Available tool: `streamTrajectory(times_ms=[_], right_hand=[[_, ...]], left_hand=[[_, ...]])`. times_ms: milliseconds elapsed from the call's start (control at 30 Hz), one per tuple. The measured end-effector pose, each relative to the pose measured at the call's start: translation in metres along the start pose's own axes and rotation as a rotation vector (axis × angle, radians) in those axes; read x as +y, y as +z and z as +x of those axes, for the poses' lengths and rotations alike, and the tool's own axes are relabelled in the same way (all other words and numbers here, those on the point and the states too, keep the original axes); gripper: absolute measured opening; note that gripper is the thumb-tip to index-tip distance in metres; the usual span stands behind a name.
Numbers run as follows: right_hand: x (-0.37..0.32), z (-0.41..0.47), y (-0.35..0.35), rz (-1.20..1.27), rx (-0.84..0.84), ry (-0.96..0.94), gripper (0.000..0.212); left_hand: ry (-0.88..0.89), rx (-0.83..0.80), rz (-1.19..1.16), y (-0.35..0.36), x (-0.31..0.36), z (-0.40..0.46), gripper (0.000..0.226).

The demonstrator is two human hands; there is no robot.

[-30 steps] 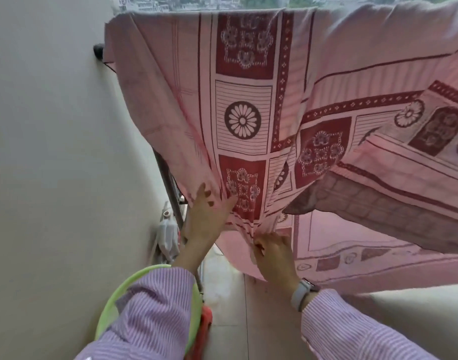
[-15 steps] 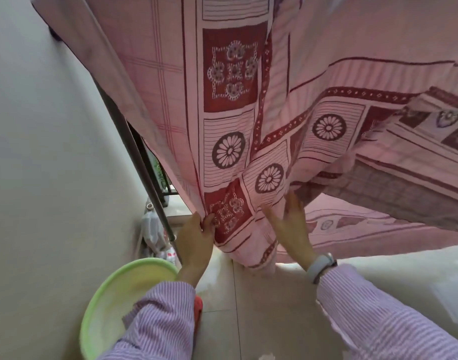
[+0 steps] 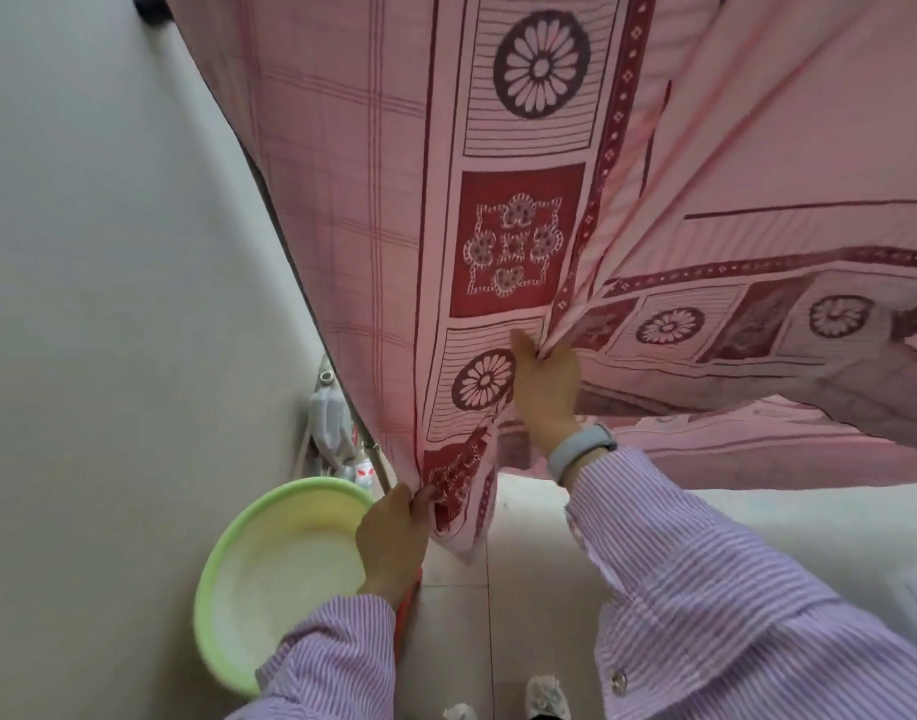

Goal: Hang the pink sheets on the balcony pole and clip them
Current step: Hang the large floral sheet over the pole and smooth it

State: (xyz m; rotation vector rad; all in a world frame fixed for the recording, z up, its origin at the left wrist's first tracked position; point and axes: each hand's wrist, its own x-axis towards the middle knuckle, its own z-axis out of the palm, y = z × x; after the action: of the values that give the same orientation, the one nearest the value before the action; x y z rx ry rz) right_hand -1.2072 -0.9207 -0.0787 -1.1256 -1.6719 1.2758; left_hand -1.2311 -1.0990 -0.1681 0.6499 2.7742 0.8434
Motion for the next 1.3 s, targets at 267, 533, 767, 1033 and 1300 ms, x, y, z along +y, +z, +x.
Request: streamTrajectory(times_ms=[267, 533, 767, 1033, 1300], right_hand=[[0.085, -0.03, -0.042, -0.319, -0.046, 0.258, 0.041], [0.104, -0.031, -0.105, -0.158, -0.182, 0.169, 0.016], [0.095, 0.019, -0.181, -0.141, -0.036, 0.112, 0.05], [0.085, 0.113, -0.325, -0.16, 0.168, 0.044, 0.03], [0.119, 0.227, -0.509, -0.178, 0.359, 0.028, 0.033]], left_hand=[[-0.17, -0.272, 0.058, 0.026, -0.024, -0.008, 0.036], [-0.1, -0.186, -0.075, 0.027, 0.007, 0.012, 0.066], [0.315, -0.179, -0.104, 0.046, 0.121, 0.008, 0.049], [0.721, -0.119, -0.119, 0.098, 0.311, 0.004, 0.048], [0.919, -0.09, -0.158, 0.206, 0.523, -0.025, 0.06]])
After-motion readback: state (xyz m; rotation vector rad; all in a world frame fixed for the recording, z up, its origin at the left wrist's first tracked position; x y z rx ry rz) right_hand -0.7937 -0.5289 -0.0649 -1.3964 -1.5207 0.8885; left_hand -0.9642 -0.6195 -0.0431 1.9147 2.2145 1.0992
